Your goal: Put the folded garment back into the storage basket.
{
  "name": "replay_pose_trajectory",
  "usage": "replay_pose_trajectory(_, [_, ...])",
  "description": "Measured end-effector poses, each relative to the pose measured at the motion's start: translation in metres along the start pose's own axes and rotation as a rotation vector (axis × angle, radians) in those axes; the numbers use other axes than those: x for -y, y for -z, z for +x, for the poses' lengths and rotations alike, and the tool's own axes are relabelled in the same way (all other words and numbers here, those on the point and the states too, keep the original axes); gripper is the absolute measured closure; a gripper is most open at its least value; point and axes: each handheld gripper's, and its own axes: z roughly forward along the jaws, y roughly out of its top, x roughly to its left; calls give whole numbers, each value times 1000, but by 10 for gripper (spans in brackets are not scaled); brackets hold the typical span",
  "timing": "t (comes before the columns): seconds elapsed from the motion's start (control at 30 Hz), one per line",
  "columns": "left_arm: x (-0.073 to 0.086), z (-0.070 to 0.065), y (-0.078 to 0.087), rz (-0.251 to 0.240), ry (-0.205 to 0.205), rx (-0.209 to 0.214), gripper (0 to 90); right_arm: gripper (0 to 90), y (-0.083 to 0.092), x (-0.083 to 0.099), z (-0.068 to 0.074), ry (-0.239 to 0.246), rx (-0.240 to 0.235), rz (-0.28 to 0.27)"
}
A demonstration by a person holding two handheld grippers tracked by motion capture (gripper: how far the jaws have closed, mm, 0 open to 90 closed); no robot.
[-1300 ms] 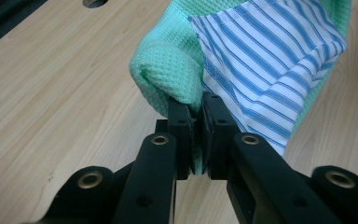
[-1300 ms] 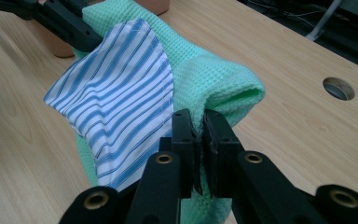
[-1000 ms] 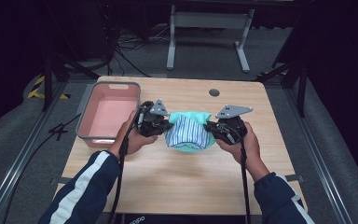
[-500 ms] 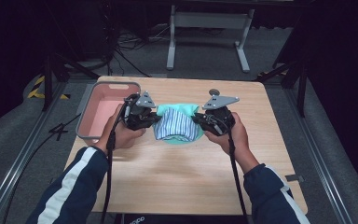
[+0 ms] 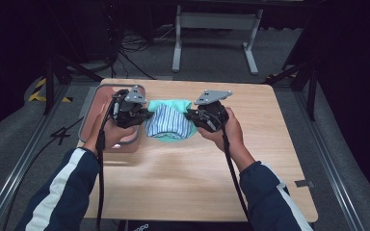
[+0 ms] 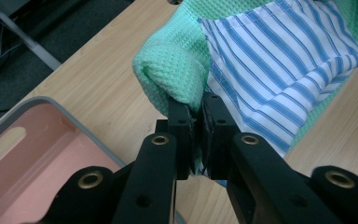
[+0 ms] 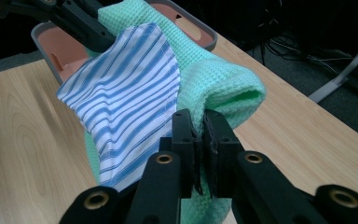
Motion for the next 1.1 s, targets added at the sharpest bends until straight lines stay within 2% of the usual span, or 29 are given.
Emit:
replay_pose_trajectory(0.4, [15, 17, 15, 1, 39, -45, 838, 838, -19, -20, 12, 15, -26, -12])
replay_pose_trajectory(0.6, [25, 28, 26, 9, 64, -74, 838, 838, -38, -34, 20, 20, -40, -17])
replay_pose_trajectory(0.7, [30, 33, 32, 17, 65, -93, 838, 838, -46, -42, 24, 26, -54, -25])
replay_pose_trajectory(0.73, [31, 34, 34, 17, 81, -90, 838, 838, -46, -42, 24, 26, -54, -25])
replay_pose_trajectory(0.8, [36, 38, 39, 28, 78, -114, 838, 838, -53, -47, 27, 31, -61, -28])
replay_pose_trajectory(1.1, [54, 57, 52, 38, 125, -154, 838, 839, -78, -61, 41, 42, -95, -30])
